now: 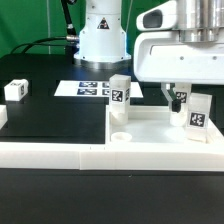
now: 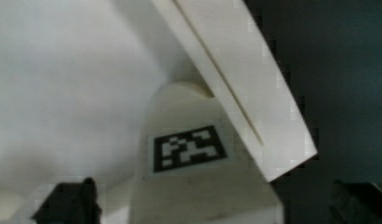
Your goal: Assemble square table
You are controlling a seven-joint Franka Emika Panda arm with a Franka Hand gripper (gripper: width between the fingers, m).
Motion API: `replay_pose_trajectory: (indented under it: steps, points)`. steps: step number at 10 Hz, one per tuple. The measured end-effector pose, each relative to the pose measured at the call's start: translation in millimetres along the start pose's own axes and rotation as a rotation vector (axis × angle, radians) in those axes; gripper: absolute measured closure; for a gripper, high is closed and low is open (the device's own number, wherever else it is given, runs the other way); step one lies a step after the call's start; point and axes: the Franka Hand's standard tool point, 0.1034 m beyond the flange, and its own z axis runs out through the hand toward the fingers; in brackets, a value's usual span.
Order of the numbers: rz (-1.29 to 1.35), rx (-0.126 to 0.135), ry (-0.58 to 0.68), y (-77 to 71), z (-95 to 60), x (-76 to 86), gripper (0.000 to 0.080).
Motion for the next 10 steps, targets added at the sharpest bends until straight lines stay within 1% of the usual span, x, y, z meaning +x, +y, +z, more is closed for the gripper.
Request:
replay_pose_trajectory:
  steps: [1,2,3,6,7,9,10]
  points:
    - [0.008,-0.002,0.000,0.3,0.2,0.1,0.0337]
    - [0.011,-0.002,0.001,0.5,0.2,0.2,0.0337]
    - [0.050,-0.005,-0.001,1.8,0.8,-0.2,0.0508]
    - [0.287,-0.006,-0.001,3.5,1.0,0.7,0.0505]
    - [0.521,-0.016,-0.009,4.3,-0.4,1.3,0.0505]
    - [0.870,-0.020,-0.047,7.7,1.1,-0.5,0.0505]
    - [1.037,-0.008,-0.087,6.5,1.0,1.2,0.0505]
